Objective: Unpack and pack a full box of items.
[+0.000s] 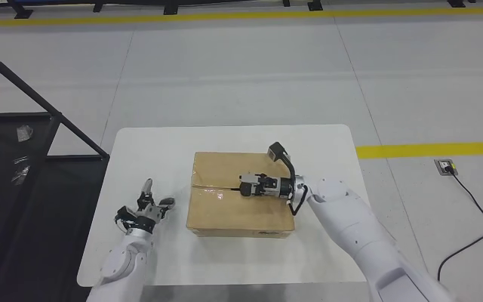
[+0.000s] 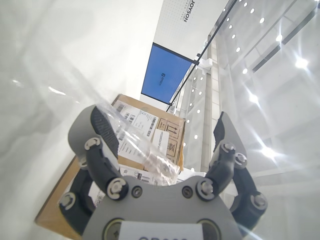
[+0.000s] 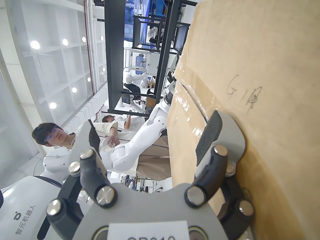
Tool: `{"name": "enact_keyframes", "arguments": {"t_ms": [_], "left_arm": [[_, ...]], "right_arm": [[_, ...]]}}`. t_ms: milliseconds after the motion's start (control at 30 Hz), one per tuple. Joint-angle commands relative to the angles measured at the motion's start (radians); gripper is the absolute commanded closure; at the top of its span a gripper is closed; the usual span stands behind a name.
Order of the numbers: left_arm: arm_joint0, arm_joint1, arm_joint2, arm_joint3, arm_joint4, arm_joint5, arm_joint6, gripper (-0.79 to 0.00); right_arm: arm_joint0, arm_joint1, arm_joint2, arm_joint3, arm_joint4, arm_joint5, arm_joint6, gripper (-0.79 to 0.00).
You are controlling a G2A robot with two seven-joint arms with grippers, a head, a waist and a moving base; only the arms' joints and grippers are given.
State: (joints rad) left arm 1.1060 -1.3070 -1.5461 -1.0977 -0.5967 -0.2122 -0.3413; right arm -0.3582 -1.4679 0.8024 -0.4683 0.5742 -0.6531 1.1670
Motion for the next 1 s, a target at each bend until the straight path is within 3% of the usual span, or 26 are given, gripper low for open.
{"name": "enact_keyframes", "arguments": {"t_ms": [0, 433, 767, 967], "left_arm": [[-0.011, -0.001, -0.004, 0.012, -0.012, -0.011, 0.003, -0.785], [0.009, 0.006, -0.081, -0.056, -0.092, -0.081, -0.004, -0.785], [0.029, 0.015, -0.146, -0.131, -0.14, -0.069, -0.013, -0.785], [0.067, 0.015, -0.154, -0.221, -0.158, -0.098, -0.027, -0.785]], "right_arm": [[-0.001, 0.001, 0.001, -0.002, 0.001, 0.002, 0.002, -0.785], [-0.007, 0.007, 0.006, -0.014, -0.004, 0.006, 0.006, -0.785], [-0.01, 0.009, 0.004, -0.021, -0.008, 0.009, 0.009, -0.785], [-0.014, 0.011, 0.003, -0.041, -0.009, 0.009, 0.009, -0.785]]}}
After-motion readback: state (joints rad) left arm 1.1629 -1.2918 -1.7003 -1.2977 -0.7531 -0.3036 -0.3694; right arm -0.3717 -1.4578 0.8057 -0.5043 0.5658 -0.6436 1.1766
